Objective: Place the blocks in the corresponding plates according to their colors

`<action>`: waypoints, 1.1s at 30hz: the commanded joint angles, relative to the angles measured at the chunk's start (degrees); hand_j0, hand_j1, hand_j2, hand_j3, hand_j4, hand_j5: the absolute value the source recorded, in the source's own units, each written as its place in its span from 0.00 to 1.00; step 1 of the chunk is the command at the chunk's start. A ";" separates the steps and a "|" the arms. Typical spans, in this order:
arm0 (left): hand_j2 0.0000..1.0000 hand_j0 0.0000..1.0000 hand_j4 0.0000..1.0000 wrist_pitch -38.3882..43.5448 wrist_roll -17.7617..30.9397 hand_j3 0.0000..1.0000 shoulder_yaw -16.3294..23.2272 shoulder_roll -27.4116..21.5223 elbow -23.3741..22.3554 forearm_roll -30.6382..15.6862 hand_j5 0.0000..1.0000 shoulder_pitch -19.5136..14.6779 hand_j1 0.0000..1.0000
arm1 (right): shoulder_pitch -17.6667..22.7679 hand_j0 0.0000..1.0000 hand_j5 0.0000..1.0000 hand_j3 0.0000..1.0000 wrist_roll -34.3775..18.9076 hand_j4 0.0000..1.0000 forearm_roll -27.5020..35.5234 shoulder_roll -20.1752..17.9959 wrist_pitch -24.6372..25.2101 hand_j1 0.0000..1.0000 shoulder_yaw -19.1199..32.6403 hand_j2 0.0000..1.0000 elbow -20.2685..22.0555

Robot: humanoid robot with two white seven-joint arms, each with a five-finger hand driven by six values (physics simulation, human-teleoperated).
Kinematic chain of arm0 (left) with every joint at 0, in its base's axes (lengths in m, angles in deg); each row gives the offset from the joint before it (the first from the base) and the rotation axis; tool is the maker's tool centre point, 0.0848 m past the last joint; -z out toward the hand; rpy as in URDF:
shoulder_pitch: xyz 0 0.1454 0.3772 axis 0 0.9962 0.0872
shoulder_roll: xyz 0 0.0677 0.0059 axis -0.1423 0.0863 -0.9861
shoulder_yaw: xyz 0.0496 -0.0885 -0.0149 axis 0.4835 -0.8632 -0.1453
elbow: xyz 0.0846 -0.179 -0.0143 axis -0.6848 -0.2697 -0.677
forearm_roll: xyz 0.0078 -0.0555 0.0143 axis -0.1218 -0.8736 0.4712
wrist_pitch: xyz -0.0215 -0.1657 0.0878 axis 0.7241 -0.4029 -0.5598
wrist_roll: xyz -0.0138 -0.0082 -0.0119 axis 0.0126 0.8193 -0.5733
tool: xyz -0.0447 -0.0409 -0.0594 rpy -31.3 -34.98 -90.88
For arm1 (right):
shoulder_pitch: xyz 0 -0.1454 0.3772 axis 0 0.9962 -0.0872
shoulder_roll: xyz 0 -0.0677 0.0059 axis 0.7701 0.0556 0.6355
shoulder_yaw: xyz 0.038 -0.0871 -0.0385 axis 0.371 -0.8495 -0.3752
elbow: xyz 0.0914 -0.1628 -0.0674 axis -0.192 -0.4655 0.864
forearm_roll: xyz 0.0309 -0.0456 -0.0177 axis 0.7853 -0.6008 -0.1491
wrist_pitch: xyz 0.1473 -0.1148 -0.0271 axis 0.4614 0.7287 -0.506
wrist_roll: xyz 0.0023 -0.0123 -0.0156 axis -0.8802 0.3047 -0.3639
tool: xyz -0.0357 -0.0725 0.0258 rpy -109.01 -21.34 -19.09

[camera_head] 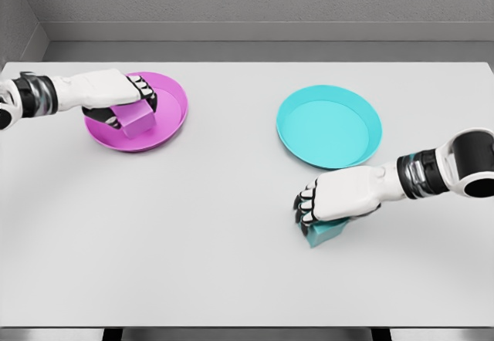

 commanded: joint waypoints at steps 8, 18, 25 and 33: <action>1.00 1.00 1.00 0.09 0.03 1.00 -0.27 1.01 -1.07 -0.62 1.00 -0.09 1.00 | -0.09 0.65 0.65 0.65 0.00 0.65 0.66 -0.24 0.14 0.65 5.36 0.65 -0.98; 1.00 1.00 1.00 0.09 -0.14 1.00 -0.62 -2.24 -0.80 -4.40 1.00 -2.28 1.00 | -2.02 0.66 0.66 0.66 0.00 0.66 5.14 -0.94 0.14 0.66 14.76 0.66 -6.95; 1.00 1.00 1.00 0.09 -0.58 1.00 -0.80 -14.19 -1.24 -18.02 1.00 -1.85 1.00 | -5.97 0.66 0.66 0.66 0.00 0.66 5.67 7.31 0.14 0.66 16.17 0.66 -17.06; 1.00 1.00 1.00 0.09 -0.76 1.00 -0.80 -14.46 -5.81 -18.29 1.00 4.66 1.00 | -7.47 0.69 0.69 0.69 0.00 0.69 0.48 17.69 0.14 0.69 16.26 0.69 -36.83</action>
